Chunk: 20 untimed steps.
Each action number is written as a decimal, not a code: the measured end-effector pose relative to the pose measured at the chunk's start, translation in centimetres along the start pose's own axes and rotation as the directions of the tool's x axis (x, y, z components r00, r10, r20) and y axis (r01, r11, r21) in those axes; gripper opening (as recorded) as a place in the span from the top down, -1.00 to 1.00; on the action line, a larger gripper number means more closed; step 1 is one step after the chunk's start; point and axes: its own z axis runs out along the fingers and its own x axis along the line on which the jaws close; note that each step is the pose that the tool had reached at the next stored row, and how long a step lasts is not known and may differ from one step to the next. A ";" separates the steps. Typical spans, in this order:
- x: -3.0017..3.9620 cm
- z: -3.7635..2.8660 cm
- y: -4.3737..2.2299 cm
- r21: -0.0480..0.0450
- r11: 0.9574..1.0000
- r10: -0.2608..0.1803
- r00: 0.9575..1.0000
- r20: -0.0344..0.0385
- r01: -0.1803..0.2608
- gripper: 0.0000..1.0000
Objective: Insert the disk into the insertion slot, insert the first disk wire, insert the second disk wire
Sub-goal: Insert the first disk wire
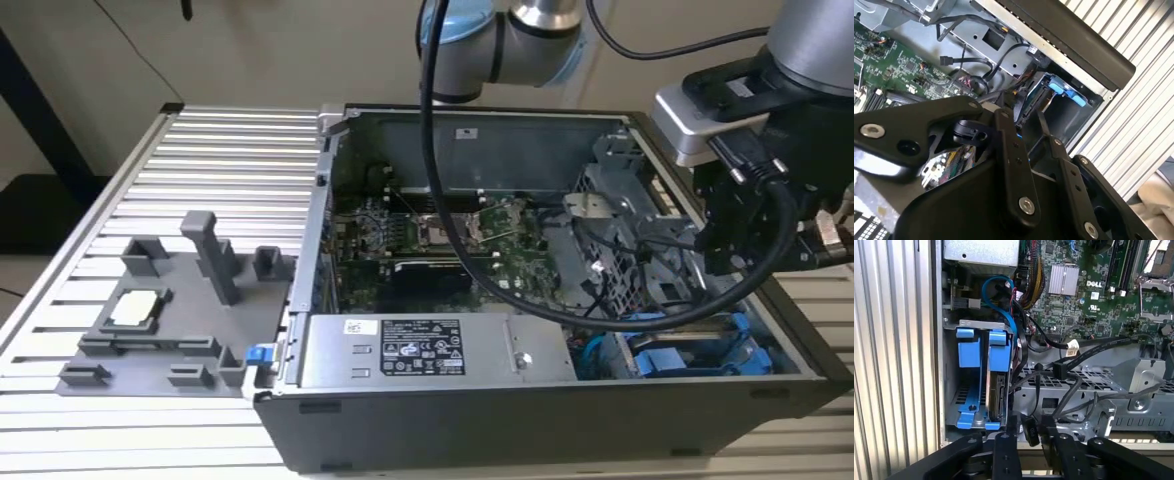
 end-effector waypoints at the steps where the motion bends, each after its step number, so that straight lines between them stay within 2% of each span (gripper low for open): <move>1: 0.00 0.00 0.00 0.000 1.000 0.000 1.000 0.000 0.000 0.36; 2: 0.00 0.00 0.00 0.000 1.000 0.000 1.000 0.000 0.000 0.48; 3: 0.00 0.00 0.00 0.000 1.000 0.000 1.000 0.000 0.000 0.48; 4: 0.00 0.00 0.00 0.000 1.000 0.000 1.000 0.000 0.000 0.61; 13: -0.03 0.01 0.00 0.000 1.000 0.000 1.000 0.000 0.000 0.58; 14: -0.26 0.05 0.00 0.001 1.000 -0.001 1.000 -0.004 0.001 0.44; 18: -1.72 0.31 -0.07 0.009 1.000 -0.013 0.999 -0.051 0.014 0.44; 19: -1.83 0.33 -0.08 0.012 1.000 -0.017 0.998 -0.064 0.017 0.44; 20: -1.84 0.36 -0.07 0.015 1.000 -0.019 0.997 -0.072 0.020 0.44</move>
